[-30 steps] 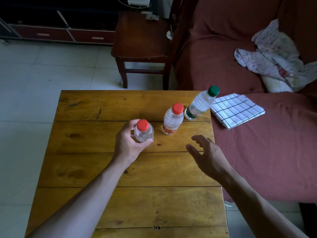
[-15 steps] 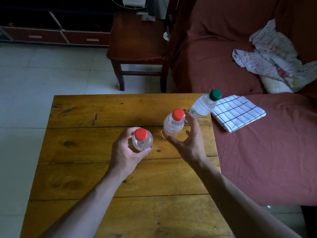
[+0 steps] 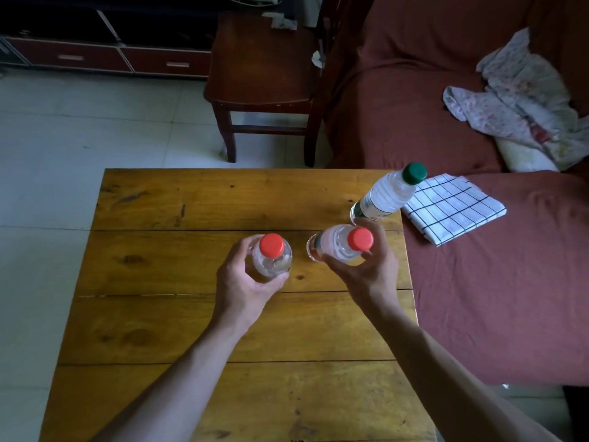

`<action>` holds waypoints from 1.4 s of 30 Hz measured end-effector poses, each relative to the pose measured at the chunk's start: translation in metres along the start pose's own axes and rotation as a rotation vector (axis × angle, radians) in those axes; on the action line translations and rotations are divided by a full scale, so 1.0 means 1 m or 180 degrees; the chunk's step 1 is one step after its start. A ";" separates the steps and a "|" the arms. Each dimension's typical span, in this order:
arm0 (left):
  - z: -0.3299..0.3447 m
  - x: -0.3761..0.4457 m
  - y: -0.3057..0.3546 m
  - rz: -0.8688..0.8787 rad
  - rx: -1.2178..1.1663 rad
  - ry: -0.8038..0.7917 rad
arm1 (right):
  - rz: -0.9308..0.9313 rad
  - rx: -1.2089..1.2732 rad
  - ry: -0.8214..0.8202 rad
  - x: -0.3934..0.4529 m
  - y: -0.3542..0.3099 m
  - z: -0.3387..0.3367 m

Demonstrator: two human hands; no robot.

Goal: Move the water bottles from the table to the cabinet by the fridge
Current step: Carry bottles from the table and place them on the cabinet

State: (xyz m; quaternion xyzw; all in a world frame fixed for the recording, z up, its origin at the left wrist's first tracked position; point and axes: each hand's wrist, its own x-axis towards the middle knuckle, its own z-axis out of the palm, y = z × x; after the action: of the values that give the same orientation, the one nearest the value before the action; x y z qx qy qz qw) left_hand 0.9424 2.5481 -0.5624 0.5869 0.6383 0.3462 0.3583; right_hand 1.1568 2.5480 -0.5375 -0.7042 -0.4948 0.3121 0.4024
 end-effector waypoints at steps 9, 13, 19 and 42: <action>0.001 -0.007 -0.002 0.0058 0.0078 -0.0051 | -0.0022 -0.0195 -0.0436 -0.031 0.006 -0.035; 0.010 -0.005 0.001 0.0010 0.0160 0.0136 | -0.0213 -0.0319 -0.0520 -0.036 0.014 -0.028; 0.010 -0.005 0.006 -0.0135 0.0358 0.0288 | -0.0032 -0.0231 -0.0338 -0.039 0.021 -0.018; -0.096 -0.029 0.224 0.0369 -0.0707 -0.0018 | -0.0389 0.0615 0.0010 -0.040 -0.179 -0.174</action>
State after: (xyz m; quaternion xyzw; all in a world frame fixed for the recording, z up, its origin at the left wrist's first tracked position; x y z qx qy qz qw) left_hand 0.9731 2.5336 -0.3191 0.5805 0.5600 0.4332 0.4022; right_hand 1.2099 2.4983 -0.2960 -0.6311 -0.5038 0.3322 0.4874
